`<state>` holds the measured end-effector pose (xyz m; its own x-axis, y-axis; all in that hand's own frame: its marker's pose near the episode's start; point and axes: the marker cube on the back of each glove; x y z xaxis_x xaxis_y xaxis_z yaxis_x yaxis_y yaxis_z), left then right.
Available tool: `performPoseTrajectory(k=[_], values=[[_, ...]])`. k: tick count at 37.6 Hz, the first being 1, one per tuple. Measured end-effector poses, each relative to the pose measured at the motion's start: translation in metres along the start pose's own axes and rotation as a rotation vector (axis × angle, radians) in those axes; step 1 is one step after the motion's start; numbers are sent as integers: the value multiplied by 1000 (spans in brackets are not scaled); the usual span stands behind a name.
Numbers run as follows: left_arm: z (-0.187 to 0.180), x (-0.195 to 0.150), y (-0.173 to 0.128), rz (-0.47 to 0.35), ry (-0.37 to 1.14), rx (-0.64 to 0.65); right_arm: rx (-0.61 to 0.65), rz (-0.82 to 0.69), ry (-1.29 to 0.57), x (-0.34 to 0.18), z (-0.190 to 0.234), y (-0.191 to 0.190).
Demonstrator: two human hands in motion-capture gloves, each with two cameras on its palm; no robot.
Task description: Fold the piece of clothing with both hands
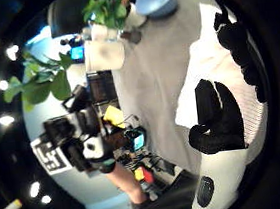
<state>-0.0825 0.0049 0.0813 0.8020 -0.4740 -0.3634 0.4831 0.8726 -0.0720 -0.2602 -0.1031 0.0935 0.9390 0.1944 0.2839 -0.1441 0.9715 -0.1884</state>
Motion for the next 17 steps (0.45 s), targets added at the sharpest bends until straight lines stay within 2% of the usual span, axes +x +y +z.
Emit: performPoseTrajectory(k=[3,6,10,13,17], values=[[12,-1,-8,-30,-5,-23,119,-73,60,20,-17,-43],[7,5,-2,-59,10,-21,174,-90,109,40,-34,-60],[21,29,-4,-2,203,-65,219,-60,131,63,-50,-61],[18,51,11,46,355,-83,226,-30,133,79,-52,-61],[24,71,20,93,390,-102,201,-2,133,95,-45,-63]])
